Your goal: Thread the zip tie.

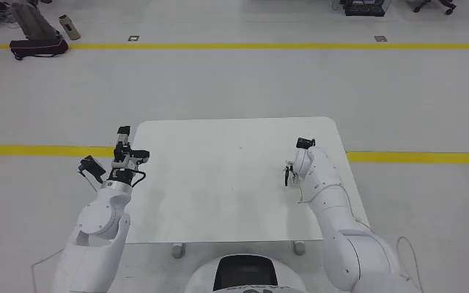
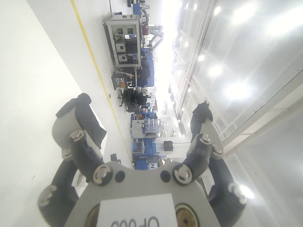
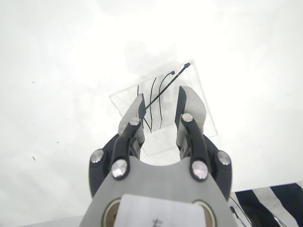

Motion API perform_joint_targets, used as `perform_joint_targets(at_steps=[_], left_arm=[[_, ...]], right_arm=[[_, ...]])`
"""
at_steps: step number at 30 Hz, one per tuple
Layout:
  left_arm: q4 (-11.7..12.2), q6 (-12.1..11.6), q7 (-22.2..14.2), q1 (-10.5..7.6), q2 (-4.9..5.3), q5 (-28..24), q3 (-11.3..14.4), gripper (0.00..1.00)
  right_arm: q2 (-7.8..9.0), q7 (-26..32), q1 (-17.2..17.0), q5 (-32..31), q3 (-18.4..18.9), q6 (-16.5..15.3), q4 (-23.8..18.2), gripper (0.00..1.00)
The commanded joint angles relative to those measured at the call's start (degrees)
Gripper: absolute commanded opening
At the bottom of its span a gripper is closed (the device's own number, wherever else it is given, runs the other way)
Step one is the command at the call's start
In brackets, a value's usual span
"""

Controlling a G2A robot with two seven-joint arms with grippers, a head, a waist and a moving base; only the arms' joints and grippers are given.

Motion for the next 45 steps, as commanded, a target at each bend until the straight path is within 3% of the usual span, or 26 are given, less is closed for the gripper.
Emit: perform_joint_targets(at_steps=[1,7,16,17,18,19,23,35,45], left_arm=[[0.00,0.00,0.00,0.00,0.00,0.00,0.00,1.00],[0.00,0.00,0.00,0.00,0.00,0.00,0.00,1.00],[0.00,0.00,0.00,0.00,0.00,0.00,0.00,1.00],[0.00,0.00,0.00,0.00,0.00,0.00,0.00,1.00],[0.00,0.00,0.00,0.00,0.00,0.00,0.00,1.00],[0.00,0.00,0.00,0.00,0.00,0.00,0.00,1.00],[0.00,0.00,0.00,0.00,0.00,0.00,0.00,1.00],[0.00,0.00,0.00,0.00,0.00,0.00,0.00,1.00],[0.00,0.00,0.00,0.00,0.00,0.00,0.00,1.00]], right_arm=[[0.02,-0.41,0.44,0.00,0.19,0.00,0.92,0.18],[0.16,-1.41,1.63,0.00,0.79,0.00,3.24,0.01],[0.52,-1.39,1.78,0.00,1.03,0.00,2.99,0.00],[0.53,-1.32,1.60,0.00,0.99,0.00,2.83,0.01],[0.55,-1.28,1.48,0.00,0.92,0.00,2.77,0.28],[0.57,-1.24,1.40,0.00,0.82,0.00,2.75,0.39],[0.61,-1.15,1.31,0.00,0.49,0.00,2.87,0.43],[0.48,-1.45,2.50,0.00,0.07,0.00,4.61,0.37],[0.45,-2.06,4.97,0.00,0.14,0.00,8.81,0.32]])
